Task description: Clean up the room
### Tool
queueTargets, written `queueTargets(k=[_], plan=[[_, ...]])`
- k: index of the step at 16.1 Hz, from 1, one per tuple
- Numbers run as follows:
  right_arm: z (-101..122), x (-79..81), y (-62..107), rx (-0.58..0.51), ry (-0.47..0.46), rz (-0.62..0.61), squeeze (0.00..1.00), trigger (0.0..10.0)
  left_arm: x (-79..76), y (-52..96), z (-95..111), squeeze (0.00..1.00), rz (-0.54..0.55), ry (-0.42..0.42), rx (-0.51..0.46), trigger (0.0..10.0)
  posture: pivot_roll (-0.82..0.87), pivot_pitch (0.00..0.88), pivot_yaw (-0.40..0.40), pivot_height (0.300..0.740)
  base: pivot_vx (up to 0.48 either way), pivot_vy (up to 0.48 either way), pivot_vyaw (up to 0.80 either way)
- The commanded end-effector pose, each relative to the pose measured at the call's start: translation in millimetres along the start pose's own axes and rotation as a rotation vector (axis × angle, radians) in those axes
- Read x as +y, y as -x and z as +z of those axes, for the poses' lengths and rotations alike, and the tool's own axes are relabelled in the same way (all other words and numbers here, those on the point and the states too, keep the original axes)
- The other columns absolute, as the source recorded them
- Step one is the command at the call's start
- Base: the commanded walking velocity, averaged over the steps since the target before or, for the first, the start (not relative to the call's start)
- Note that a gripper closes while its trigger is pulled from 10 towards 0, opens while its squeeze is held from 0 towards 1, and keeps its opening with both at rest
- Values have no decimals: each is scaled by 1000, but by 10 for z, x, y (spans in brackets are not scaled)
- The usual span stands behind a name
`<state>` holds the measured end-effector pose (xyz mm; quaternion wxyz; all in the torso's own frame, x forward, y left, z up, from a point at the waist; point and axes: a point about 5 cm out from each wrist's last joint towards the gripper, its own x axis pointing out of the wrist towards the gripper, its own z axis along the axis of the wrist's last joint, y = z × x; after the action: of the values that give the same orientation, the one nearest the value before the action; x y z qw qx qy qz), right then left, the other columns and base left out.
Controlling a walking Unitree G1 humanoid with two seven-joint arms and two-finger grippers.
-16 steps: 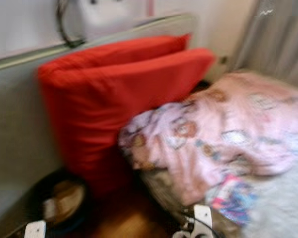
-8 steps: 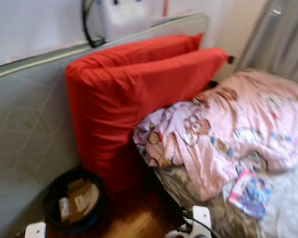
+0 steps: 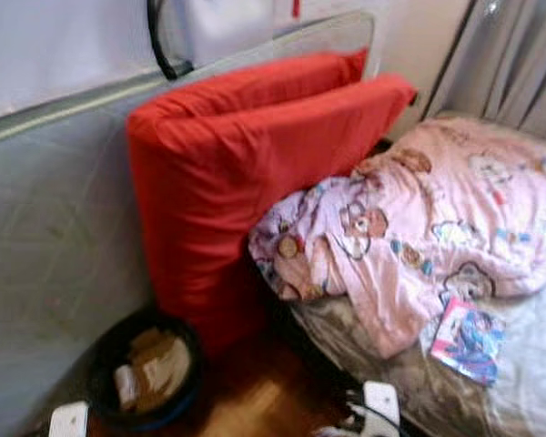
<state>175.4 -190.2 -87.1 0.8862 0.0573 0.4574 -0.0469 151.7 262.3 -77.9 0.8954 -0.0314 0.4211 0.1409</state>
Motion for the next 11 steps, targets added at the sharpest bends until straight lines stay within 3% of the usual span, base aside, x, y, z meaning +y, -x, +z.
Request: queueTargets(k=[1,11], plan=[[21,77,-11,-8,-17,18,0,10000,46,13,-35,0,14,-4,15,10000,76,0,-7,740,0,326,0],[23,88,-13,-7,-5,20,0,10000,46,9,-20,0,14,-6,12,10000,80,0,-4,740,0,328,0]])
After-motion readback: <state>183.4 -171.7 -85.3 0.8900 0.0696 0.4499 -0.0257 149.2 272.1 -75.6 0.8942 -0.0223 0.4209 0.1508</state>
